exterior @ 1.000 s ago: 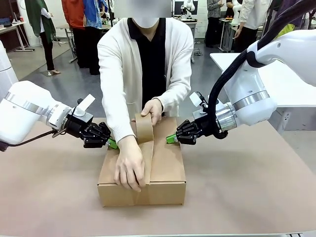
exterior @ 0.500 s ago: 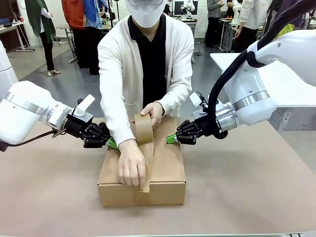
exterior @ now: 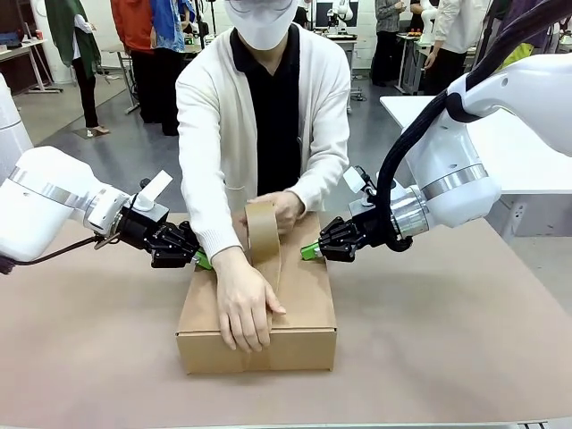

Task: Wrap the clocks to prevent damage.
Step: After the human seals the box with tape, release both hands from the side flaps of the Package Box.

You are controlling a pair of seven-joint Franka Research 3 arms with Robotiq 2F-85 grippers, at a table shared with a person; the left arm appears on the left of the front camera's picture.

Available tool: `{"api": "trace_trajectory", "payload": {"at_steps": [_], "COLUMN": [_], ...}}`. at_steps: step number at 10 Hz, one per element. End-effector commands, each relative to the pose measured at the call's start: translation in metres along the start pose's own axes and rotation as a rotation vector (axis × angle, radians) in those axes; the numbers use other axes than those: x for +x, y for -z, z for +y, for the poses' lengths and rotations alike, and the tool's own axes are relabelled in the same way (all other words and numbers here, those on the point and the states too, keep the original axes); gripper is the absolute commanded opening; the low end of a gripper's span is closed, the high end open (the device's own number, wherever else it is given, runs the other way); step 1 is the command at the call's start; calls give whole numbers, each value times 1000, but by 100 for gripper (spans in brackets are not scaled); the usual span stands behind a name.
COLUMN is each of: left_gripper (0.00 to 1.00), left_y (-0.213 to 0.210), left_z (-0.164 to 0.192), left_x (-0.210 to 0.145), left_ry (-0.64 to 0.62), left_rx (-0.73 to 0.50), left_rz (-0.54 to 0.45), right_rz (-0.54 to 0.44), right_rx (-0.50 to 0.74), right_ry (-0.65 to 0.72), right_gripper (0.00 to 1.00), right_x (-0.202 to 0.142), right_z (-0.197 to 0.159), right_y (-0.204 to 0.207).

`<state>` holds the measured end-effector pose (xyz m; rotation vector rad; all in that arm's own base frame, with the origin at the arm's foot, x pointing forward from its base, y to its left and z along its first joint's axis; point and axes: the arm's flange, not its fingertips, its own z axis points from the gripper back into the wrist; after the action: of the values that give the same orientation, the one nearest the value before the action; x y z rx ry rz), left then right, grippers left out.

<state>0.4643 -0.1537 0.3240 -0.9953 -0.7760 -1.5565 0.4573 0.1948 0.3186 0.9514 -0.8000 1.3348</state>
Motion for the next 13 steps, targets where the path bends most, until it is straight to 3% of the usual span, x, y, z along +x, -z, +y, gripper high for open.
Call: {"api": "trace_trajectory", "payload": {"at_steps": [1,13], "left_gripper": [0,0], "left_y": [2,2], "left_z": [-1,-1], "left_x": [-3,-3], "left_ry": [6,6], "left_rx": [4,4], "left_rz": [7,7], "right_rz": [2,2], "right_rx": [-9,-9], "right_ry": [8,8], "right_gripper": [1,1], "right_x": [-4,-4], "right_z": [1,1], "right_y": [2,2]}}
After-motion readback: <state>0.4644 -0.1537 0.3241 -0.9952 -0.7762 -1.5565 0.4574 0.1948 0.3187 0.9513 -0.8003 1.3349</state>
